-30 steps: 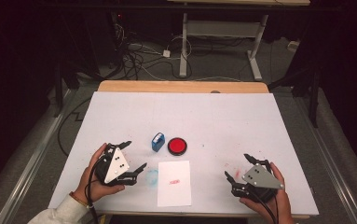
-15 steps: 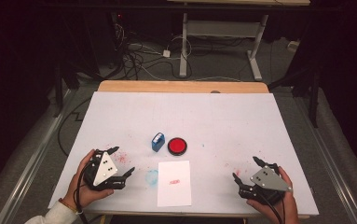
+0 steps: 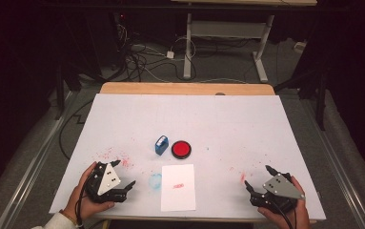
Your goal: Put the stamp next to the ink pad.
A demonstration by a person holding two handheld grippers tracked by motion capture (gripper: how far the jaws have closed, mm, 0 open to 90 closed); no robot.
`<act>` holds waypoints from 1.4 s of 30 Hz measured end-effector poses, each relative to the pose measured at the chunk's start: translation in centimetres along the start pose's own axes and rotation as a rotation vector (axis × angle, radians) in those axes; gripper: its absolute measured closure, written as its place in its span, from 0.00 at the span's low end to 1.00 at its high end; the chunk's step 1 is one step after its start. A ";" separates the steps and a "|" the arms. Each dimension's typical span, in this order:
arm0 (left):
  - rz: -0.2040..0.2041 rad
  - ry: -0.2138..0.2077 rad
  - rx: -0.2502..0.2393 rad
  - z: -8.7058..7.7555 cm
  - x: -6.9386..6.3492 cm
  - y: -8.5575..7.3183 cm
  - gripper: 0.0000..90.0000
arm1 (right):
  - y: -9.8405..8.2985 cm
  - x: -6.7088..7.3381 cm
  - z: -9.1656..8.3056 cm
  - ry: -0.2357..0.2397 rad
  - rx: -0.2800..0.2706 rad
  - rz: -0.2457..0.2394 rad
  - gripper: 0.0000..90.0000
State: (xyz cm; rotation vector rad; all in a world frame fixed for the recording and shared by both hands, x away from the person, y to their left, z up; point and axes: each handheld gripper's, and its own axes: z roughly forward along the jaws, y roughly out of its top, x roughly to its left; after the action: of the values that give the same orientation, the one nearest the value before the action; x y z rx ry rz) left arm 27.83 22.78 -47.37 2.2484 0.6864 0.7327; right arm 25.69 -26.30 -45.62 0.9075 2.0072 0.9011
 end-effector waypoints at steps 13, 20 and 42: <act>-0.004 0.002 -0.008 -0.4 0.2 -0.3 0.18 | 0.6 0.8 0.0 0.012 -0.018 -0.035 0.22; -0.006 0.002 -0.006 -0.3 0.3 -0.3 0.18 | 0.5 0.9 0.3 0.014 -0.009 -0.039 0.22; -0.024 0.005 0.002 0.1 0.8 -0.1 0.18 | 0.6 0.7 0.6 0.002 -0.009 -0.035 0.22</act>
State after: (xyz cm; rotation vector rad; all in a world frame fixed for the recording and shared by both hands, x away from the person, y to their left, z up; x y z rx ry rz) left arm 28.43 23.26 -47.29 2.2377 0.7151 0.7263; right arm 26.08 -25.22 -45.66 0.8640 2.0132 0.8908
